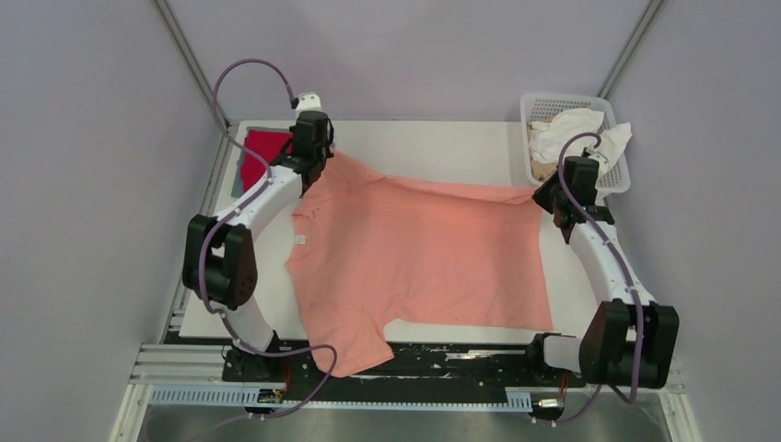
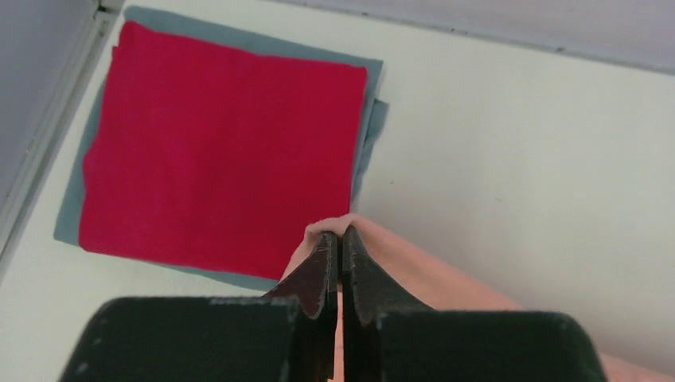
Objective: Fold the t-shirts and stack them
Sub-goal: Flatten out the tshirt
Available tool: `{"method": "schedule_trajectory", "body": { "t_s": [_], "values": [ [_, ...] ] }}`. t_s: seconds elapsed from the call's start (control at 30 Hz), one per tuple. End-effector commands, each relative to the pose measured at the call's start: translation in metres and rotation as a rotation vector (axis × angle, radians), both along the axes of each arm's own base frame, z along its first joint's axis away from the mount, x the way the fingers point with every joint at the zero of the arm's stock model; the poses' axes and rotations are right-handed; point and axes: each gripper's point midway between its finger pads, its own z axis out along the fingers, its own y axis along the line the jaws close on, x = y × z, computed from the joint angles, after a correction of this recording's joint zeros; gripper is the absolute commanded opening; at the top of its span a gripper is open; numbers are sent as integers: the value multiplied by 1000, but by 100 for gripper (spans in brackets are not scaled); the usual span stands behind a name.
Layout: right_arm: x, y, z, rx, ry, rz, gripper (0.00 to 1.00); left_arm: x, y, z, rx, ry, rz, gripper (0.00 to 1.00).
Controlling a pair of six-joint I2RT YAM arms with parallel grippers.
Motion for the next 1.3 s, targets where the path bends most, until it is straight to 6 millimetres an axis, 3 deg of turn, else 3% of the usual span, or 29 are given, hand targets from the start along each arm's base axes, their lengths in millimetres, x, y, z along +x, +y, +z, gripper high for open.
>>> {"method": "schedule_trajectory", "body": {
  "t_s": [0.0, 0.17, 0.3, 0.43, 0.67, 1.03, 1.27],
  "values": [
    [48, -4, 10, -8, -101, -1, 0, 41, -4, 18, -59, -100, 35, 0],
    [77, -10, -13, 2, -59, -37, 0, 69, -2, -11, -46, -44, 44, 0],
    [97, -10, -17, 11, -78, -43, 0, 86, -3, -33, -46, -10, 29, 0],
    [106, -18, -27, -9, -55, -79, 2, 100, -2, -50, -28, 13, 42, 0],
    [121, -16, -45, 10, -27, -73, 4, 128, -5, -80, -65, 53, 44, 0],
    [155, -16, -48, -70, -76, -123, 9, 145, -2, -105, -135, 83, 68, 0],
    [156, -47, -76, -78, 17, -390, 13, 146, 19, -116, -187, 91, 153, 0]
  ]
}}
